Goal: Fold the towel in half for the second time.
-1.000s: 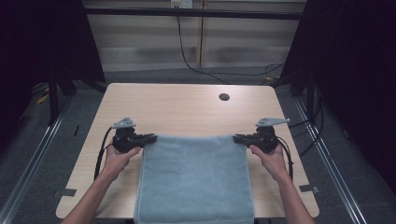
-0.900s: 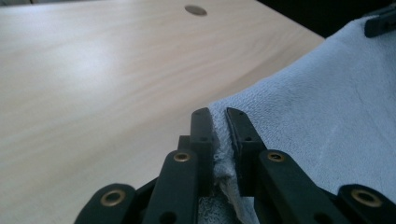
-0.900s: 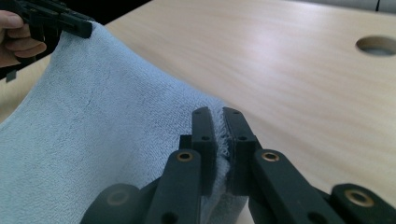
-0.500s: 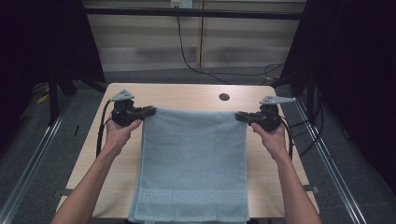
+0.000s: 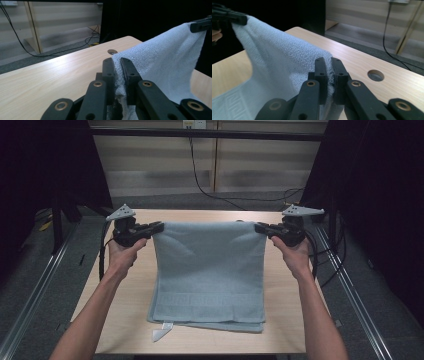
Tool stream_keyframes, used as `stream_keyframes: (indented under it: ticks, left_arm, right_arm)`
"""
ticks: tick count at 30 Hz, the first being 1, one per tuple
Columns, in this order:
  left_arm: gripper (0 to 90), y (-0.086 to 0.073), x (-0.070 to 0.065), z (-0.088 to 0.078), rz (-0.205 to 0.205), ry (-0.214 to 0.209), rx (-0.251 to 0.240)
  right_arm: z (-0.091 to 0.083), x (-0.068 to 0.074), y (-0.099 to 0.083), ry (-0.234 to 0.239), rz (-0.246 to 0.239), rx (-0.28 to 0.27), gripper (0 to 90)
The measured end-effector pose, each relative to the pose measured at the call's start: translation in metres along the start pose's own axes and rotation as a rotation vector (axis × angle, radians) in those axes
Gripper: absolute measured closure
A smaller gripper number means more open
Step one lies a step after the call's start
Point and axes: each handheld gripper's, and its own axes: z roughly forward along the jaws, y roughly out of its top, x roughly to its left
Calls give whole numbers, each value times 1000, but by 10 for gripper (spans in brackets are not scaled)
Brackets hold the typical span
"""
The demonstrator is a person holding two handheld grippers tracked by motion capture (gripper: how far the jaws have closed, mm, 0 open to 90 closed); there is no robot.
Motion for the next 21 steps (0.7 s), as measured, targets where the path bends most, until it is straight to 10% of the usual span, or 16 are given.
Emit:
stream_keyframes:
  ticks: [17,21]
  left_arm:
    - [833,-75,-54,-46,60,-97,68]
    - [824,-103,-64,-47,83,-108,184]
  right_arm:
    - [-51,66,-84,111,-61,65,849]
    - [-54,78,-114,120,-43,129,837]
